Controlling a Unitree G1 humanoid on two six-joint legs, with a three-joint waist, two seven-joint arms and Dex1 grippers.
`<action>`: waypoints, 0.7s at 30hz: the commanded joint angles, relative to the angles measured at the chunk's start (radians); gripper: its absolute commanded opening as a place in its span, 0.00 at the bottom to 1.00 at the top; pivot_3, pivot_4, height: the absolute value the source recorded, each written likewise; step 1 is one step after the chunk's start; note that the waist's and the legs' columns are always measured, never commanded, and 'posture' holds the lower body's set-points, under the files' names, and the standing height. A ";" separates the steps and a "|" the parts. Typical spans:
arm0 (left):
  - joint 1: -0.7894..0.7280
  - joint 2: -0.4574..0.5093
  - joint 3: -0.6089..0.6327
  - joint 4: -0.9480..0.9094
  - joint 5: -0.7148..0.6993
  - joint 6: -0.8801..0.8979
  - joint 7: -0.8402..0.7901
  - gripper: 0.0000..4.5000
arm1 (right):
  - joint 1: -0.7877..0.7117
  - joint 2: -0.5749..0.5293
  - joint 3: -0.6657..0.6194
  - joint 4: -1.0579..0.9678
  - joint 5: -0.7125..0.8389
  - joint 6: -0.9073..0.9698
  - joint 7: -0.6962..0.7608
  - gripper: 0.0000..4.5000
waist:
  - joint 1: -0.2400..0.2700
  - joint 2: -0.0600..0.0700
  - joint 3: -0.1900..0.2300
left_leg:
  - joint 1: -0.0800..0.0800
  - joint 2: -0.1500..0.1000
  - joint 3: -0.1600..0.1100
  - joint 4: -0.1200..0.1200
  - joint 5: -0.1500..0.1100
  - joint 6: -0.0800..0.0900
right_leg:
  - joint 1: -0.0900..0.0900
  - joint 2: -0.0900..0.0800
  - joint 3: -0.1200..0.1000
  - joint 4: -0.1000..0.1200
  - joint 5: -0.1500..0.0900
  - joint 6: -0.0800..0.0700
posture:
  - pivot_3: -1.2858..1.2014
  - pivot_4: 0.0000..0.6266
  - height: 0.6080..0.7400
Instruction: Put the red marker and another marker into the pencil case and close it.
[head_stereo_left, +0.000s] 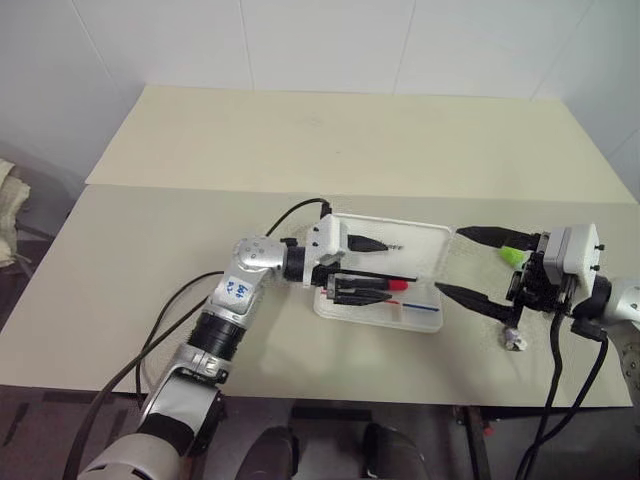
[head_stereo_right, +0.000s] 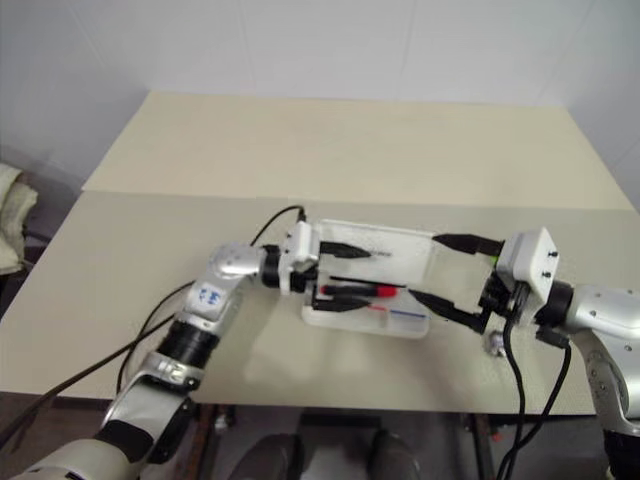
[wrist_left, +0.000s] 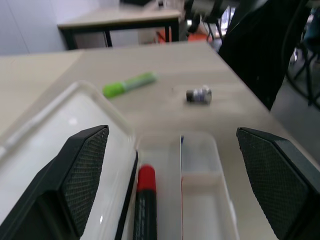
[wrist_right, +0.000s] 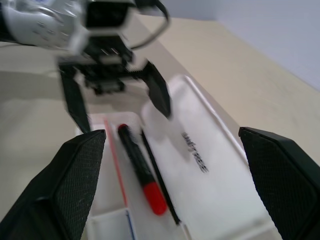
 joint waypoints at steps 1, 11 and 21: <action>0.018 0.046 0.074 -0.141 -0.111 0.083 -0.012 0.98 | -0.036 -0.062 -0.033 0.119 -0.053 0.044 -0.043 1.00 | -0.003 0.000 0.000 | 0.000 0.000 0.000 0.000 0.000 0.000 | 0.000 0.000 0.000 0.000 0.000 0.000 | 0.52 0.24 1.00; 0.065 0.256 0.192 -0.311 -0.239 0.246 -0.033 0.98 | -0.207 -0.142 0.035 0.568 -0.217 -0.030 -0.001 1.00 | -0.018 0.000 0.000 | 0.000 0.000 0.000 0.000 0.000 0.000 | 0.000 0.000 0.000 0.000 0.000 0.000 | 0.52 0.24 1.00; 0.072 0.370 0.241 -0.340 -0.274 0.283 -0.052 0.98 | -0.417 -0.107 0.181 1.081 -0.374 -0.277 0.120 1.00 | -0.029 0.001 0.000 | 0.000 0.001 0.001 -0.001 0.000 0.000 | 0.000 0.000 0.000 -0.001 0.000 0.000 | 0.52 0.24 1.00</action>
